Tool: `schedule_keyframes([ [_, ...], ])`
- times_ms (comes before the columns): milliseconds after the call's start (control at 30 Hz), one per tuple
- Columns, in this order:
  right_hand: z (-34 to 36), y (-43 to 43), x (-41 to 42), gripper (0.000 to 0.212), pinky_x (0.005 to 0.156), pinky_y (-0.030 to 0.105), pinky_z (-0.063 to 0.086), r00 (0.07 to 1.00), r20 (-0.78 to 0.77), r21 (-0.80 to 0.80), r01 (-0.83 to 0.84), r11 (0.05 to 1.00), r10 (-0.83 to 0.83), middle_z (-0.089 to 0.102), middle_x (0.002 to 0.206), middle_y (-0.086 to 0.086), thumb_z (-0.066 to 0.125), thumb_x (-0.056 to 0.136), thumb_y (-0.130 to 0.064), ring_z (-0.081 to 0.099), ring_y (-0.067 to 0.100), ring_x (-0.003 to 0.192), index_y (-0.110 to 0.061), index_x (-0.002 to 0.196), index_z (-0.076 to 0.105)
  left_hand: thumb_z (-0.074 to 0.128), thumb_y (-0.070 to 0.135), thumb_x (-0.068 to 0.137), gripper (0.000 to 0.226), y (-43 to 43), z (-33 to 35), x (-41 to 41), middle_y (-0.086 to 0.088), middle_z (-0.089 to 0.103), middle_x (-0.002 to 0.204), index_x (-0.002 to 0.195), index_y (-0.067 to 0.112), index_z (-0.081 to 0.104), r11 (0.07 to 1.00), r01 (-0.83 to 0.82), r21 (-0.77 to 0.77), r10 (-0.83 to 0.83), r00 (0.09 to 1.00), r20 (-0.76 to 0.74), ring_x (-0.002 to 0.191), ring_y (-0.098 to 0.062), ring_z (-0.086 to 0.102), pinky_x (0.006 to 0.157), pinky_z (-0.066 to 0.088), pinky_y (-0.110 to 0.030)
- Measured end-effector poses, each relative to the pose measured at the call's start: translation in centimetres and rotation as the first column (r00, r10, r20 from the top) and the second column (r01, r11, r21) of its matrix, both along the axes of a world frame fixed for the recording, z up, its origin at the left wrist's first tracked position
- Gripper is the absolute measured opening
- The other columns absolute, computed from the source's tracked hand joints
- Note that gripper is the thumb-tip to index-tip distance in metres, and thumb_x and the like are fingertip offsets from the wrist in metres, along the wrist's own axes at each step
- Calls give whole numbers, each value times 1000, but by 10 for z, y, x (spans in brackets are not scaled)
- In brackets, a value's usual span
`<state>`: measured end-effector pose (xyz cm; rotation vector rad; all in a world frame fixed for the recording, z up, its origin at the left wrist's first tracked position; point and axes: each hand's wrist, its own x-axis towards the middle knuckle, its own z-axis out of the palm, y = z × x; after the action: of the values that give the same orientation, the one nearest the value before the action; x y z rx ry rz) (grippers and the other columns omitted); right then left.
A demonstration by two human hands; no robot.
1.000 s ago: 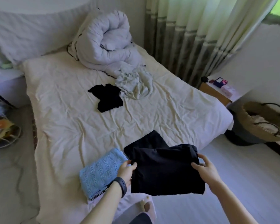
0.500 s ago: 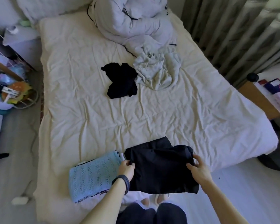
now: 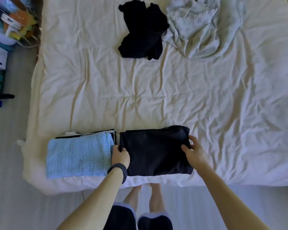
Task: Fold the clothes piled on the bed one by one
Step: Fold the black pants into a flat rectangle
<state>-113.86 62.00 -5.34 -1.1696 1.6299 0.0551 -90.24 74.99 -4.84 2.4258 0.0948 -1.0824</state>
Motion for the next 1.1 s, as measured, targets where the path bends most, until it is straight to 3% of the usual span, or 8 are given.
schedule_keyframes([
  [133, -36, -6, 7, 45, 93, 44, 50, 998, -34, 37, -46, 998, 48, 63, 118, -3, 54, 100, -33, 61, 27, 109, -39, 143, 41, 39, 11, 105, 29, -8, -23, -1, -12, 54, 104, 133, 7, 45, 999, -45, 26, 45, 999, -9, 91, -29, 52, 77, 38, -37],
  [367, -55, 3, 10, 44, 84, 38, 41, 995, -86, -52, -53, 997, 49, 60, 113, -3, 48, 101, -34, 56, 27, 102, -34, 145, 41, 43, 16, 104, 41, -13, -49, -7, -19, 60, 129, 145, 12, 38, 998, -23, 59, 19, 998, 60, 114, -42, 59, 90, 47, -44],
  [500, -41, 16, 14, 51, 95, 44, 47, 986, -166, -182, -40, 982, 10, 52, 142, 3, 50, 101, -40, 55, 30, 123, -22, 148, 39, 56, 15, 95, 58, -11, -48, -32, -18, 47, 142, 147, 12, 33, 996, 78, 32, -84, 963, 255, 124, -39, 51, 99, 44, -48],
  [567, -34, 25, 17, 57, 100, 46, 42, 983, -183, -402, -51, 914, -26, 44, 150, 9, 52, 99, -42, 48, 32, 129, -13, 148, 42, 66, 16, 85, 68, -6, -42, -50, -19, 42, 146, 148, 12, 39, 948, 317, 33, -294, 831, 472, 129, -39, 45, 105, 40, -54],
  [633, -31, 31, 25, 60, 105, 45, 36, 972, -229, -587, -180, 790, 52, 41, 154, 14, 55, 95, -41, 42, 36, 133, -11, 146, 46, 65, 25, 84, 70, -3, -42, -64, -17, 35, 155, 149, 14, 41, 808, 585, 74, -512, 633, 581, 140, -38, 36, 113, 30, -57],
  [800, -57, 29, 47, 56, 120, 58, 23, 791, -419, -603, -610, 514, 447, 28, 166, 11, 46, 100, -44, 23, 34, 153, -28, 154, 44, 41, 50, 95, 69, 3, -69, -65, -8, 13, 167, 158, 28, 24, 441, 865, 240, -808, 267, 525, 154, -29, 12, 119, 12, -58],
  [900, -85, 26, 44, 61, 122, 64, 14, 695, -474, -471, -719, 511, 540, 15, 171, 5, 35, 103, -51, 9, 32, 157, -31, 160, 30, 36, 59, 96, 69, 5, -93, -45, -8, 9, 168, 159, 35, 20, 409, 867, 283, -844, 242, 478, 154, -33, 8, 120, 14, -59],
  [1100, -119, 32, 33, 64, 123, 64, 10, 731, -464, -520, -682, 514, 500, 15, 171, 5, 36, 102, -54, 3, 30, 158, -30, 161, 28, 28, 69, 95, 71, 13, -124, -16, -8, 7, 168, 159, 42, 11, 374, 852, 367, -876, 194, 442, 154, -36, 5, 122, 7, -58],
])
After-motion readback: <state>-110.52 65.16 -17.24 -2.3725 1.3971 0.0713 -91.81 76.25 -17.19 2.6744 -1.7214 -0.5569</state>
